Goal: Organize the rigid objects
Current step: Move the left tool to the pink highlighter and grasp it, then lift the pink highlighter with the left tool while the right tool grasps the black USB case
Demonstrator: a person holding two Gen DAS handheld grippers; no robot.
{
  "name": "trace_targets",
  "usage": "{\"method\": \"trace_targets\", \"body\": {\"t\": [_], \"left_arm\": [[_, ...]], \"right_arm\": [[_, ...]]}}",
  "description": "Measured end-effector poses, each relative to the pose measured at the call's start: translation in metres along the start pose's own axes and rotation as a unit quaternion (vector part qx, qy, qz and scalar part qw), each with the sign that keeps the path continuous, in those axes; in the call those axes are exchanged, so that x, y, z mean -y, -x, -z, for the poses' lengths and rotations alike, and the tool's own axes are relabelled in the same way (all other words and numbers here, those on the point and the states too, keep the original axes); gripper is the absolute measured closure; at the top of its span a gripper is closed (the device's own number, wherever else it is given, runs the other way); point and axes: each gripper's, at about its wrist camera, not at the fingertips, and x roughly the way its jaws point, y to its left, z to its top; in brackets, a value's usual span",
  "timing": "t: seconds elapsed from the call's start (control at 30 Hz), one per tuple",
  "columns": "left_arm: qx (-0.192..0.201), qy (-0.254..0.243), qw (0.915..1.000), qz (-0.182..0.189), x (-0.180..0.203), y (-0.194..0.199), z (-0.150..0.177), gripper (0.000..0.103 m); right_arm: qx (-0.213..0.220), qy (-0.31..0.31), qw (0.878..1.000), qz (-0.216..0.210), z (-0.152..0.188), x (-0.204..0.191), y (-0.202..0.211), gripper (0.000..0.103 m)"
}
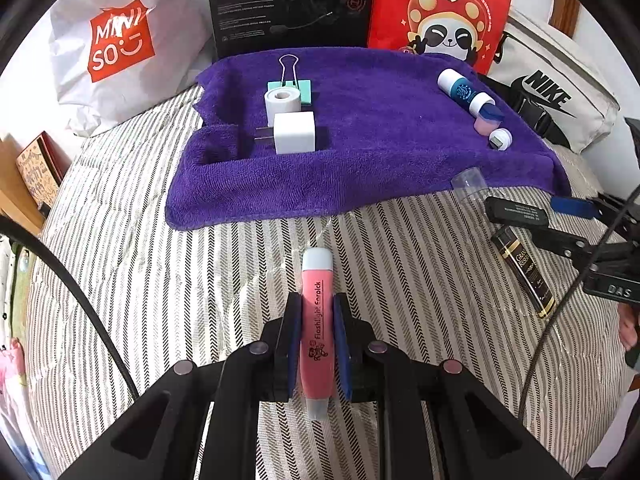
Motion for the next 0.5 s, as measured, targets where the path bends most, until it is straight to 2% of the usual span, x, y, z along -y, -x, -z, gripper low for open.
{"method": "trace_targets", "body": {"t": [0.23, 0.3, 0.33, 0.37, 0.47, 0.5], "left_arm": [[0.002, 0.005, 1.0000, 0.007, -0.001, 0.000, 0.000, 0.087], [0.002, 0.006, 1.0000, 0.007, -0.002, 0.001, 0.001, 0.087], [0.002, 0.005, 1.0000, 0.005, -0.002, 0.001, 0.002, 0.087], [0.003, 0.003, 1.0000, 0.004, -0.002, 0.001, 0.002, 0.087], [0.004, 0.003, 1.0000, 0.004, -0.001, 0.001, 0.002, 0.087], [0.004, 0.004, 1.0000, 0.004, -0.001, 0.002, 0.002, 0.087]], "right_arm": [[0.011, 0.052, 0.998, -0.024, -0.012, -0.010, -0.012, 0.037], [0.019, 0.065, 0.997, -0.033, -0.013, -0.015, -0.013, 0.045], [0.022, 0.067, 0.997, -0.043, -0.013, -0.016, -0.012, 0.056], [0.021, 0.068, 0.996, -0.050, -0.012, -0.017, -0.012, 0.064], [0.012, 0.062, 0.997, -0.044, -0.008, -0.016, -0.007, 0.076], [0.002, 0.047, 0.998, -0.046, -0.006, -0.011, -0.004, 0.077]]}}
